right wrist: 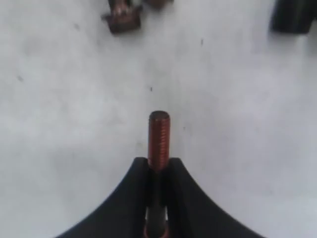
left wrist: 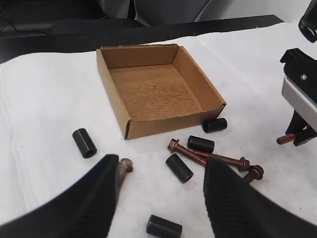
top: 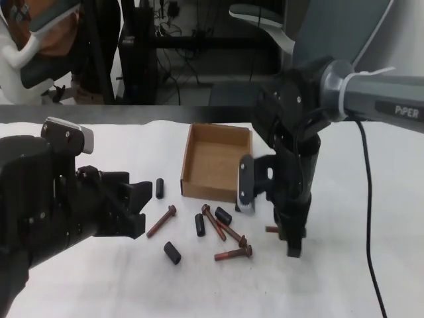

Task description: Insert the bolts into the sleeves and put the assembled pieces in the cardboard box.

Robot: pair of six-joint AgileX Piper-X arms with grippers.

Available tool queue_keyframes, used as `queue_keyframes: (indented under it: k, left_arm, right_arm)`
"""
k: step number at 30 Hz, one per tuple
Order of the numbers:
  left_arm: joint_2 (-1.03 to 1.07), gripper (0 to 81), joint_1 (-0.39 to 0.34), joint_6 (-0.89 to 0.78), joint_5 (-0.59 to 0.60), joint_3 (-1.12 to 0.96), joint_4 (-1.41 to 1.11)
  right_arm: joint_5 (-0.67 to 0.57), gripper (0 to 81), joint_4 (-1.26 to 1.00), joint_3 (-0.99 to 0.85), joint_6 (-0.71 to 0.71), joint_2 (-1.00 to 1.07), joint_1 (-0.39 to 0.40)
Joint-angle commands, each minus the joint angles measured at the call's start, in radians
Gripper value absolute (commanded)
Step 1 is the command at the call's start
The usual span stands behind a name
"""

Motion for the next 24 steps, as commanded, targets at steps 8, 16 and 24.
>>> queue_keyframes:
  k: [8, 16, 24]
  left_arm:
    - [-0.003, 49.7, -0.004, -0.019, 0.057, -0.01, -0.012]
    - [-0.003, 49.7, -0.004, -0.019, 0.057, -0.01, -0.012]
    - [-0.003, 49.7, -0.004, -0.019, 0.057, -0.01, -0.012]
  right_arm:
    - [-0.053, 0.6, 0.078, 0.064, -0.196, -0.013, 0.006]
    - [-0.029, 23.0, -0.003, 0.192, -0.12, -0.013, 0.019]
    - [-0.048, 62.6, -0.057, 0.179, 0.18, -0.04, 0.019]
